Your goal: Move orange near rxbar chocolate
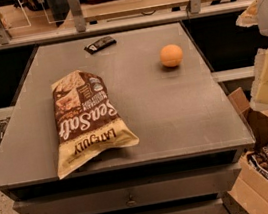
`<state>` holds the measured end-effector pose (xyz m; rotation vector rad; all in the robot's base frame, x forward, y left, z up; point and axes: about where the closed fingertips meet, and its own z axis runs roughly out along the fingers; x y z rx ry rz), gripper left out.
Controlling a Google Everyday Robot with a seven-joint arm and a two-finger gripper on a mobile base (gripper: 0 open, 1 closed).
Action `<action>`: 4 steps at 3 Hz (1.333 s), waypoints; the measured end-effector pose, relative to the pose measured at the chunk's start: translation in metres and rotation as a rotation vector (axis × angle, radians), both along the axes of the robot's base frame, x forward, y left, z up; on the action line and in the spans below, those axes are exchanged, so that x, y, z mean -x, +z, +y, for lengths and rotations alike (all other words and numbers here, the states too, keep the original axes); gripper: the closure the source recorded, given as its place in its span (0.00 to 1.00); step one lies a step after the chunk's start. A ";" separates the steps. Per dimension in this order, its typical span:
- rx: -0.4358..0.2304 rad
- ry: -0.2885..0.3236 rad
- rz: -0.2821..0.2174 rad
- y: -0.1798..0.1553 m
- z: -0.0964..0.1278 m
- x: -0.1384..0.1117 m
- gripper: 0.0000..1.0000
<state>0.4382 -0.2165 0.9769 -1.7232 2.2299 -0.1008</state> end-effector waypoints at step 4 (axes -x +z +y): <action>0.024 0.082 -0.102 -0.016 0.021 -0.110 0.00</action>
Offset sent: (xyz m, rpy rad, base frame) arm 0.0670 0.0102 -0.0083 -0.0434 -0.1017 0.0331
